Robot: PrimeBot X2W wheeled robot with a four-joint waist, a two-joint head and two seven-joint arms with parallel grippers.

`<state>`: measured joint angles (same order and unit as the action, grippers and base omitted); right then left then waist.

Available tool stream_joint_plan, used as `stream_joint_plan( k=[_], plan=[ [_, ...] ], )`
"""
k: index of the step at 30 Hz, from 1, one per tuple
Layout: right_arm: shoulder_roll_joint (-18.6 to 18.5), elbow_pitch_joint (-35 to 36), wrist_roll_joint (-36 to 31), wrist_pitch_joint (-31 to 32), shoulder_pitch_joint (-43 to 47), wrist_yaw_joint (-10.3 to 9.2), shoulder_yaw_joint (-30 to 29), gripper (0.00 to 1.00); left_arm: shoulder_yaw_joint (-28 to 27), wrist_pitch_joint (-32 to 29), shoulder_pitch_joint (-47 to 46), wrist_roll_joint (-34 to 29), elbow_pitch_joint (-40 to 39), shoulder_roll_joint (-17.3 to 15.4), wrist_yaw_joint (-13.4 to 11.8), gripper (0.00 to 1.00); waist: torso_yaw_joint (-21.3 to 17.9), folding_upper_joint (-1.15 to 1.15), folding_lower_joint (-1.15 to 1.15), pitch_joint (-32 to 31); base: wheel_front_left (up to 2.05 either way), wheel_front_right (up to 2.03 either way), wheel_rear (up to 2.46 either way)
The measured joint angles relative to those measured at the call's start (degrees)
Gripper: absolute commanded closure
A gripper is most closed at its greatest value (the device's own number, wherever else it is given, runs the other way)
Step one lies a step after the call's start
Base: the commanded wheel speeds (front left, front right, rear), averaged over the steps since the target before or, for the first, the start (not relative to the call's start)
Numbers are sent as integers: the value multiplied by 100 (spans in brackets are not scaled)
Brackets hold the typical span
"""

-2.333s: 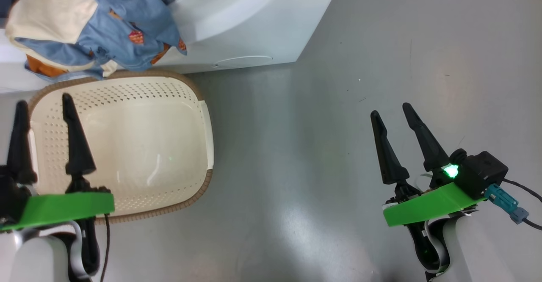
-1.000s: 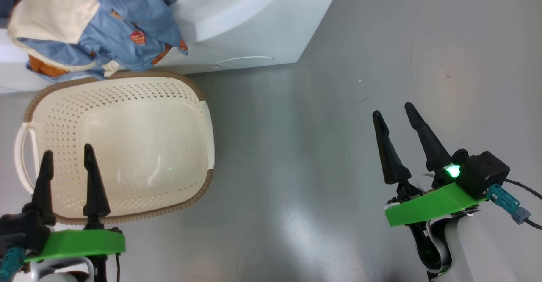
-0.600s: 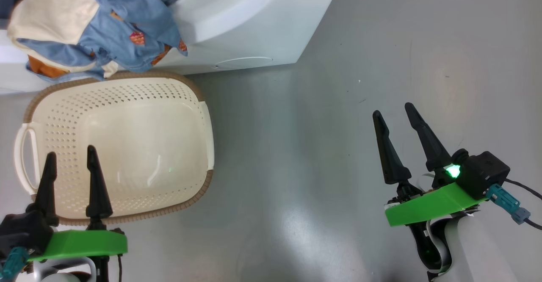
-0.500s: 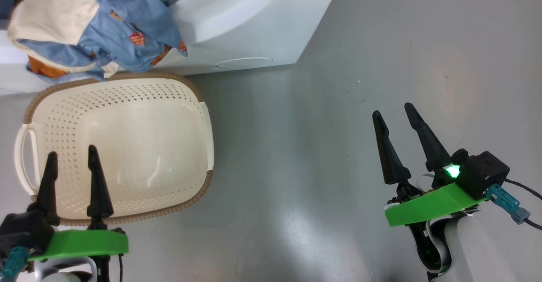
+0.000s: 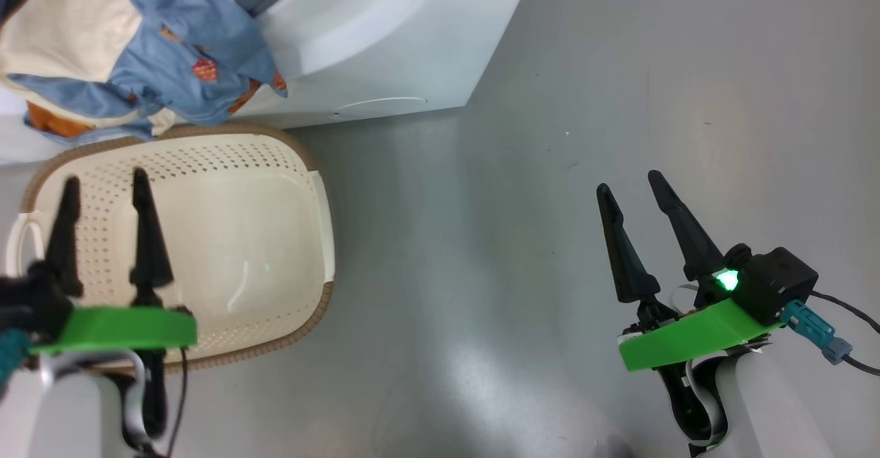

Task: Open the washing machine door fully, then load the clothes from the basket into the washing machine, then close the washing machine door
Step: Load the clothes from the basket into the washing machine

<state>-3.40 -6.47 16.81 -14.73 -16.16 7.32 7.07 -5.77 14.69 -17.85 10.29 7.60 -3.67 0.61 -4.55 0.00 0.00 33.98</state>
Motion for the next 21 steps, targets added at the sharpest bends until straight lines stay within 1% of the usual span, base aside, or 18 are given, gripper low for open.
stream_joint_plan(
  k=[3, 7, 15, 21],
  plan=[
    [1, -3, 0, 0, -1, 0, 9, 0, -11, 0, -254, 8, 174, -86, 21, 0, -52, 0, 0, 7, 0, 0, 0],
    [4, -4, 1, 0, 0, 0, 14, 0, 44, -7, -542, 8, 400, -111, 66, 0, -110, 0, 0, 30, 0, 0, 0],
    [9, -3, 47, 0, -4, 0, 34, 0, 141, -129, -1026, 9, 906, -200, 75, 0, -183, 0, 0, 133, 0, 0, 0],
    [11, 10, 52, 0, -17, 0, 44, 0, 52, -192, -1347, 83, 1261, -327, 67, 0, -251, 0, 0, 269, 0, 0, 0]
  ],
)
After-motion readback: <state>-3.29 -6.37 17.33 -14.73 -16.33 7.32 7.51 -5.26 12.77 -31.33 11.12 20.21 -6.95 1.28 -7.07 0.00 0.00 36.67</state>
